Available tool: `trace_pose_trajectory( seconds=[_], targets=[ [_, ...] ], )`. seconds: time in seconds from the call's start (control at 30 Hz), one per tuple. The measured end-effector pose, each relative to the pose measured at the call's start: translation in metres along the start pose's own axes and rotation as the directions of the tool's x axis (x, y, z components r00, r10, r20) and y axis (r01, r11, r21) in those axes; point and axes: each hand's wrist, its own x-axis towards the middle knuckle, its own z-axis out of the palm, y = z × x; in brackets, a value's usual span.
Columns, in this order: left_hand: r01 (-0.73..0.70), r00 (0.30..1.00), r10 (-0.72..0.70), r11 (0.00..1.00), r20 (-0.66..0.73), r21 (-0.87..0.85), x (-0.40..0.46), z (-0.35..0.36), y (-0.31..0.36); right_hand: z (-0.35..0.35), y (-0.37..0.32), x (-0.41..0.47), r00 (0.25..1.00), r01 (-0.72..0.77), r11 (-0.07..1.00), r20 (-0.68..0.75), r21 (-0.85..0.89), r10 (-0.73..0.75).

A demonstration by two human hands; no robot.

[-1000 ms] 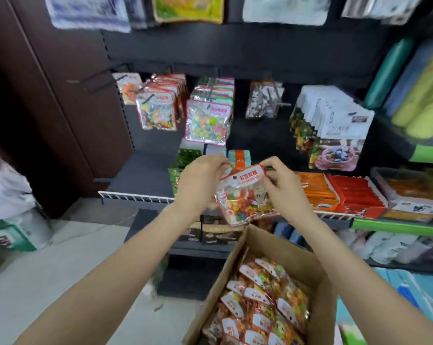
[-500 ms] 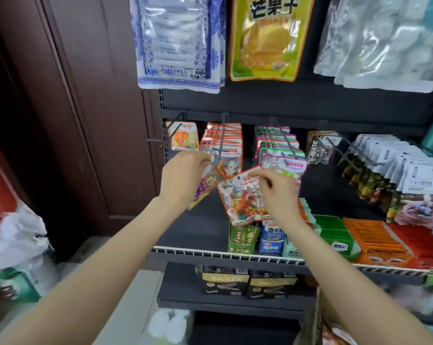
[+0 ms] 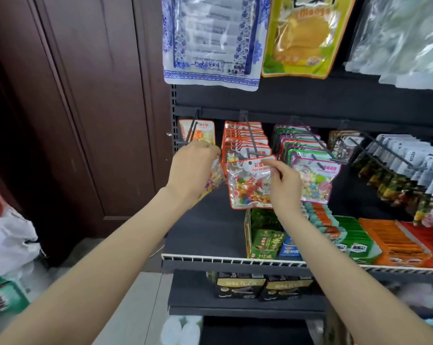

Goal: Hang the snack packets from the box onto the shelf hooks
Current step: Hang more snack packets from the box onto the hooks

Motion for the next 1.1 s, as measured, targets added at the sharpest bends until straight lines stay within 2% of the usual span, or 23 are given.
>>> trace_pose_trajectory(
  seconds=[0.17,0.37,0.47,0.6,0.67,0.77,0.8,0.87,0.93,1.03,1.1],
  targets=[
    [0.023,1.000,-0.022,0.995,0.018,-0.093,0.000,0.000,-0.001,0.005,0.003,-0.004,0.996,0.090,0.988,0.012,-0.123,-0.089],
    [-0.003,0.995,0.011,0.997,0.095,-0.078,-0.002,0.000,-0.009,0.007,0.006,-0.011,0.986,0.169,0.972,0.018,-0.163,-0.168],
    [0.002,0.996,0.011,0.988,0.087,-0.152,0.000,0.000,-0.007,0.014,0.008,0.000,0.986,0.155,0.961,0.098,-0.227,-0.136],
    [0.056,0.990,-0.017,0.957,0.139,-0.283,0.009,0.002,-0.002,0.023,0.012,0.024,0.965,0.108,0.936,0.262,-0.335,-0.018],
    [0.099,0.985,-0.035,0.918,0.171,-0.385,0.013,0.005,0.000,0.021,0.011,0.024,0.969,0.112,0.932,0.246,-0.344,-0.026],
    [0.169,0.973,-0.058,0.842,0.225,-0.513,0.017,0.012,0.004,0.007,0.006,0.001,0.981,0.152,0.956,0.158,-0.251,-0.115],
    [0.186,0.969,-0.059,0.813,0.240,-0.551,0.017,0.014,0.006,0.001,0.005,-0.007,0.973,0.168,0.971,0.189,-0.171,-0.135],
    [0.193,0.964,-0.030,0.764,0.265,-0.616,0.018,0.017,0.013,-0.009,0.002,-0.021,0.932,0.110,0.994,0.347,-0.004,-0.102],
    [0.204,0.961,-0.017,0.720,0.277,-0.663,0.017,0.022,0.021,-0.012,0.002,-0.025,0.908,0.042,0.996,0.412,0.073,-0.069],
    [0.261,0.960,-0.099,0.661,0.263,-0.703,0.010,0.029,0.026,-0.013,0.009,-0.024,0.941,0.013,0.985,0.330,0.170,-0.069],
    [0.257,0.962,-0.112,0.674,0.247,-0.692,0.001,0.035,0.020,-0.016,0.017,-0.021,0.957,0.013,0.977,0.279,0.214,-0.074]
  ],
)
